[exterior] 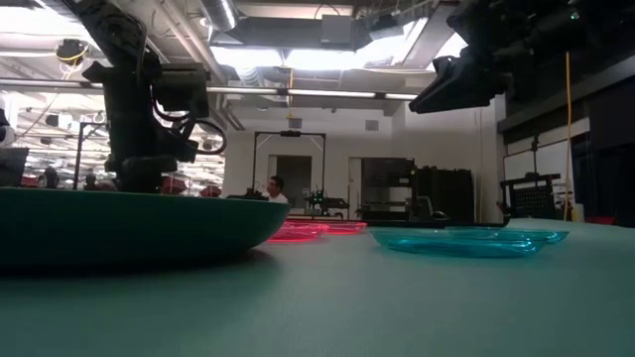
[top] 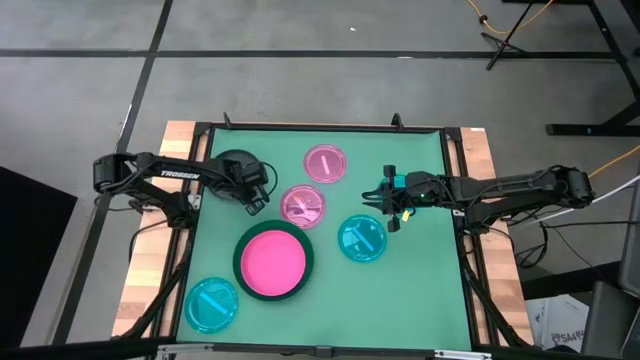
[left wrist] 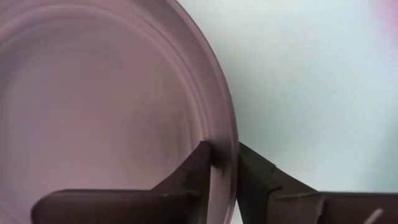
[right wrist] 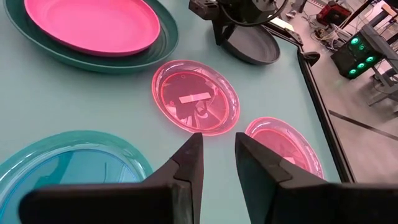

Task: Stack plastic plates
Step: Stack the black plate on top of the pink plate

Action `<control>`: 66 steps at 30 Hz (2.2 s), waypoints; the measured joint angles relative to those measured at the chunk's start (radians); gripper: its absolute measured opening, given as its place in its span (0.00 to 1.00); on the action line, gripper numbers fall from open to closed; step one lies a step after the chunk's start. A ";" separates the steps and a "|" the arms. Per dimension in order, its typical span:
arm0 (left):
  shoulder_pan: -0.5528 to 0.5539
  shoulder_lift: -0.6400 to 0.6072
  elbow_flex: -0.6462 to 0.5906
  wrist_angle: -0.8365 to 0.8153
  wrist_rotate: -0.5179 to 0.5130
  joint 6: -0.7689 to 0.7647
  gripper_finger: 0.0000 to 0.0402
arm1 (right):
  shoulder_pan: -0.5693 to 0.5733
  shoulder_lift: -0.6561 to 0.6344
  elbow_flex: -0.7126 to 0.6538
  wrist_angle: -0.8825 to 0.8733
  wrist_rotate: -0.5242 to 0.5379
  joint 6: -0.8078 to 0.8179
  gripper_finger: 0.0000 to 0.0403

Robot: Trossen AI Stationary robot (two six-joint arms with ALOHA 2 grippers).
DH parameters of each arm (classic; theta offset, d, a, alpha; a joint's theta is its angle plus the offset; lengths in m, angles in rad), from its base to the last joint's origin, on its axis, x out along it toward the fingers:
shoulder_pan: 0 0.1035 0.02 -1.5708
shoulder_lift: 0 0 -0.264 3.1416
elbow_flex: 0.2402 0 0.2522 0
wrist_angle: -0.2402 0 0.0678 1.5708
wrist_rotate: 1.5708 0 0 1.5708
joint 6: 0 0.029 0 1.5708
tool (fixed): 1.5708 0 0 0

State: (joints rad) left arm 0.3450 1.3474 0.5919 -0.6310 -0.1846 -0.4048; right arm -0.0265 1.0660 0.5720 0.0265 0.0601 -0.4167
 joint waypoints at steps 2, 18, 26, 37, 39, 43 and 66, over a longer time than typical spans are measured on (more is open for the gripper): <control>0.000 0.000 0.000 -0.002 0.001 0.000 0.12 | 0.000 0.000 0.000 0.000 0.000 0.000 0.21; -0.046 -0.046 -0.001 -0.022 -0.008 -0.001 0.02 | 0.000 0.000 0.000 0.001 0.000 0.000 0.21; -0.115 -0.072 0.119 -0.181 -0.015 -0.005 0.01 | 0.000 0.000 0.000 0.001 0.000 0.000 0.21; -0.285 -0.072 0.366 -0.279 -0.026 -0.009 0.01 | 0.000 0.000 0.000 0.002 0.000 0.000 0.21; -0.321 -0.072 0.403 -0.279 -0.027 -0.013 0.01 | 0.000 0.000 0.000 0.002 0.000 0.000 0.21; -0.404 -0.072 0.462 -0.280 -0.031 -0.024 0.01 | 0.000 0.000 0.000 0.001 0.000 0.000 0.21; -0.901 -0.011 0.497 -0.098 -0.041 -0.297 0.01 | 0.000 0.000 0.000 0.000 0.000 0.000 0.21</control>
State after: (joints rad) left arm -0.5557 1.3368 1.0884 -0.7289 -0.2260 -0.7013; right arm -0.0265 1.0660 0.5724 0.0269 0.0601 -0.4164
